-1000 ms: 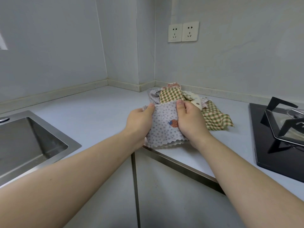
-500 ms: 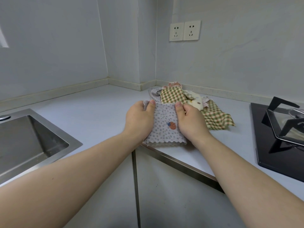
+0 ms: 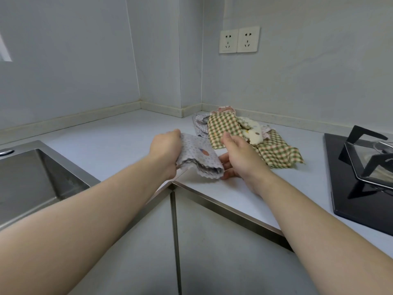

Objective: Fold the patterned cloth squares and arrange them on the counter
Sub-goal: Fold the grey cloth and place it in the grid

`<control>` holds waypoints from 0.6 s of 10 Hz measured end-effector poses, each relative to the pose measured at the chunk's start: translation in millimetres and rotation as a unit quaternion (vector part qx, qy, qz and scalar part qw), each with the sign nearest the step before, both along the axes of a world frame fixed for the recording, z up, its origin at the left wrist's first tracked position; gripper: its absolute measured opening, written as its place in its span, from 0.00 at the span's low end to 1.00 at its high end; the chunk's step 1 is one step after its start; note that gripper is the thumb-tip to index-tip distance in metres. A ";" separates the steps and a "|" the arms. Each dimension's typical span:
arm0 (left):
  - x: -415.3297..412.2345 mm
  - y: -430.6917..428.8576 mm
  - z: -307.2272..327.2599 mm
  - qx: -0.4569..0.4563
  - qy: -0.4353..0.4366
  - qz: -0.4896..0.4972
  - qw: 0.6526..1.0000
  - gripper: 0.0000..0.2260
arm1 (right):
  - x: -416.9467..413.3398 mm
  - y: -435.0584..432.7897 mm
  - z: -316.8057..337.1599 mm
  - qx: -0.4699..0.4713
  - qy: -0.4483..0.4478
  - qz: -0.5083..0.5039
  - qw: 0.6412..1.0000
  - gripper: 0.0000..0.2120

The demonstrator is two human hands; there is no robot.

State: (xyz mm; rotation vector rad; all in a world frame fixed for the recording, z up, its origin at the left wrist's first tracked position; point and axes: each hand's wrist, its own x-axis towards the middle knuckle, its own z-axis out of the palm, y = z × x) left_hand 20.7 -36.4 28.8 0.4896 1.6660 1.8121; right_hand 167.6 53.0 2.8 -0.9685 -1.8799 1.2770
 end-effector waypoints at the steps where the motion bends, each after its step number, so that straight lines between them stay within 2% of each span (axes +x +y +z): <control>1: -7.9 -4.1 1.7 -0.022 -0.050 -0.005 0.998 0.09 | 2.1 -5.7 4.0 -0.045 0.034 0.076 0.996 0.12; 3: -15.3 -1.6 -0.4 -0.009 -0.065 0.016 0.998 0.10 | 8.6 -10.7 4.2 0.014 -0.026 0.162 0.986 0.25; 4: -14.6 0.7 -4.0 -0.021 -0.065 0.011 0.998 0.10 | 6.3 -12.4 3.6 0.026 -0.027 0.153 0.988 0.25; 6: 3.9 4.2 -4.2 0.000 -0.074 -0.006 0.997 0.07 | 3.5 -8.9 -3.2 0.109 -0.067 0.082 0.988 0.17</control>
